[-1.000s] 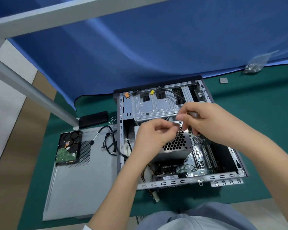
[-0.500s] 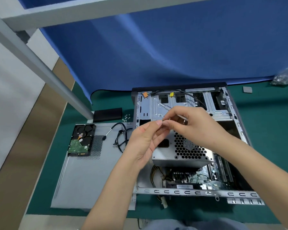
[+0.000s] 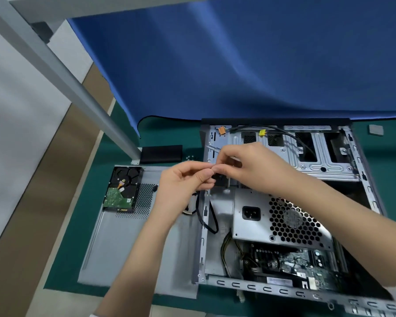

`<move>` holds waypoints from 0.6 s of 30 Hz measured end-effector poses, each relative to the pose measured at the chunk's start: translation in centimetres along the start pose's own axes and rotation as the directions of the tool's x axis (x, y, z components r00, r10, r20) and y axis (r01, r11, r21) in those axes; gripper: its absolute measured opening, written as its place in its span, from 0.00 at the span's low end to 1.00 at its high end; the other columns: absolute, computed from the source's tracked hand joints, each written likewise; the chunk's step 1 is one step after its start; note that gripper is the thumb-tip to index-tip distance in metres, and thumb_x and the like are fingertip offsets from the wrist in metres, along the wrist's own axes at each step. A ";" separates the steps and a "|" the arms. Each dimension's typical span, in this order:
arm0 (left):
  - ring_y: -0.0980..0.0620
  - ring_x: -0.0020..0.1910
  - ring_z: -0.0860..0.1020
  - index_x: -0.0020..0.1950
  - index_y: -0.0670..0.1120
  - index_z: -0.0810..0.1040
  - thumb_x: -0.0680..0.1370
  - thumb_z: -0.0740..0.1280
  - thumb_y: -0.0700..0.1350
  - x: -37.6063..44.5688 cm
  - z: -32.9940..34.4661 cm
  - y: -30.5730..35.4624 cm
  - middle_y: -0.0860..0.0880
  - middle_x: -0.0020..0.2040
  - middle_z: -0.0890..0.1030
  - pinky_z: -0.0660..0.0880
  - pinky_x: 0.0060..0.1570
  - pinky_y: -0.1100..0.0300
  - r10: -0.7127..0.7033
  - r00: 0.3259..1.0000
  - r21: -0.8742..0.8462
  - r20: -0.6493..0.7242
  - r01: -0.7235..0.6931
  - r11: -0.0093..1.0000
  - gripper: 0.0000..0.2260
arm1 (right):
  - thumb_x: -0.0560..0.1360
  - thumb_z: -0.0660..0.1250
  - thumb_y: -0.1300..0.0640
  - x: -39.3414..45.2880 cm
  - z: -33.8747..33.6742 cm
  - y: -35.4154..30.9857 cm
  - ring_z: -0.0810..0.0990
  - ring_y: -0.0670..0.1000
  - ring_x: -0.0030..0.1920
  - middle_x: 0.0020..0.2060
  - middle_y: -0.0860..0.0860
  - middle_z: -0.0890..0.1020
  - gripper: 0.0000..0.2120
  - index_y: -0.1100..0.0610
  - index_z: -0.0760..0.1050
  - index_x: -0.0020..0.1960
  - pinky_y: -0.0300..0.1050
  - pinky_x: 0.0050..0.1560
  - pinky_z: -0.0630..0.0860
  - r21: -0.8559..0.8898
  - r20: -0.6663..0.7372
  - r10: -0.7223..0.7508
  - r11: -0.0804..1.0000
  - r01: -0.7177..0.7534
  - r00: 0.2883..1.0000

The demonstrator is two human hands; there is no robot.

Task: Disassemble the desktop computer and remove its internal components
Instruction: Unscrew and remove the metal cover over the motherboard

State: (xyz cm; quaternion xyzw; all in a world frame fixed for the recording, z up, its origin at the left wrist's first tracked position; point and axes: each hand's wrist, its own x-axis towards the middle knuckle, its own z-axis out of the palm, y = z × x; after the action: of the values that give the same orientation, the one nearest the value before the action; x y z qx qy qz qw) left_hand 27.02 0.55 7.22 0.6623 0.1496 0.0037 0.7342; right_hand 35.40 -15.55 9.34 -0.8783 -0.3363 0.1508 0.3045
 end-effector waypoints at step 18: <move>0.56 0.40 0.82 0.45 0.46 0.82 0.73 0.72 0.40 8.9 -6.1 -6.0 0.51 0.40 0.85 0.76 0.41 0.70 -0.085 0.979 0.180 -0.185 0.119 0.976 0.03 | 0.75 0.69 0.56 5.4 1.2 9.6 0.71 0.43 0.21 0.25 0.48 0.79 0.04 0.55 0.81 0.43 0.35 0.21 0.67 0.476 0.143 0.333 0.803 -0.360 0.932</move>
State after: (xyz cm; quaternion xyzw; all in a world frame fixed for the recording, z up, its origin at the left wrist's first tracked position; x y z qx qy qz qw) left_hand 33.04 7.60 -0.98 0.7178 0.2475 0.0100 0.6507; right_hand 43.53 -17.02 1.97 -0.8132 -0.1280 0.3076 0.4771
